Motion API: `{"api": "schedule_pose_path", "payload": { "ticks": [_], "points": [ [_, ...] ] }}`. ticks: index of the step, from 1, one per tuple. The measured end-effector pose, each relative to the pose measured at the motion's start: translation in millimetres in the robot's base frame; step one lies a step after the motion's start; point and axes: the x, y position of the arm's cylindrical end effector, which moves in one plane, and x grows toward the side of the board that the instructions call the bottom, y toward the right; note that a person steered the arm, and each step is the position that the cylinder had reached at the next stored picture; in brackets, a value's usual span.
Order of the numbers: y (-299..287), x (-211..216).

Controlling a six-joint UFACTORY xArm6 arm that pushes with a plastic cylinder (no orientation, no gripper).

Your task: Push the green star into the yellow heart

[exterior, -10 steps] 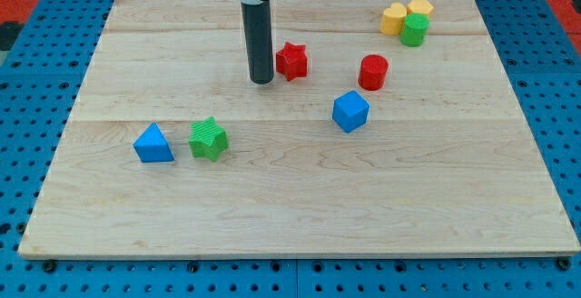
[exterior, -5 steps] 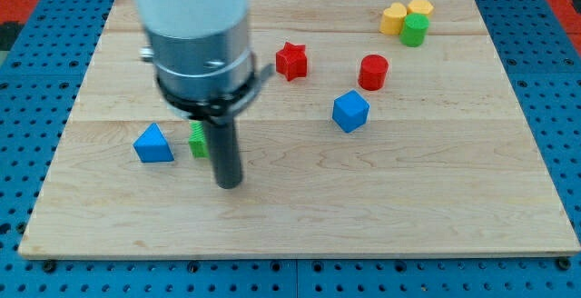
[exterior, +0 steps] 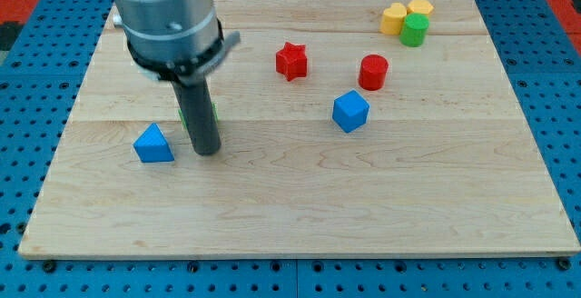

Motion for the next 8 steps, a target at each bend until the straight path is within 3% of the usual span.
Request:
{"api": "schedule_pose_path", "payload": {
  "ticks": [1,2,4,5,6,8],
  "points": [
    [-49,-54],
    [-89,-60],
    [-9,-93],
    [22,-62],
    [55,-57],
    [6,-149]
  ]
}}
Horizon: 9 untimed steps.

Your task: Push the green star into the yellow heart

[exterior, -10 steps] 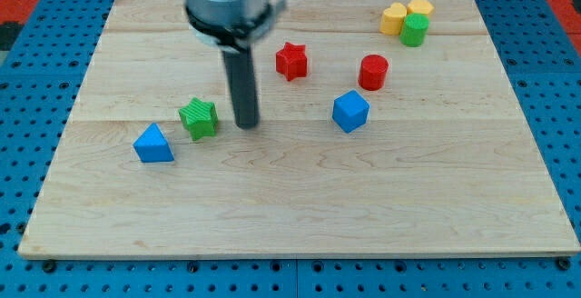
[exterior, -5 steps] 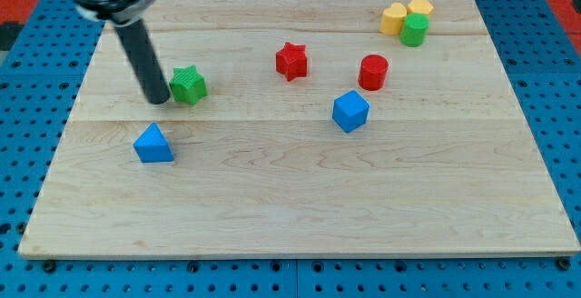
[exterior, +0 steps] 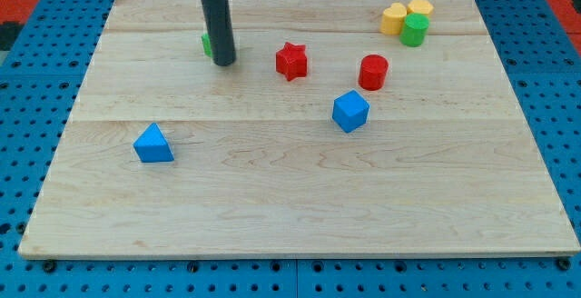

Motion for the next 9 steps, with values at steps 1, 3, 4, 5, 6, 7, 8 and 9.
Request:
{"api": "schedule_pose_path", "payload": {
  "ticks": [1,3,4,5,6,7,8,9],
  "points": [
    [-37,-12],
    [-66,-60],
    [-44,-74],
    [-38,-79],
    [20,-56],
    [136,-55],
    [215,-55],
    [179,-35]
  ]
}}
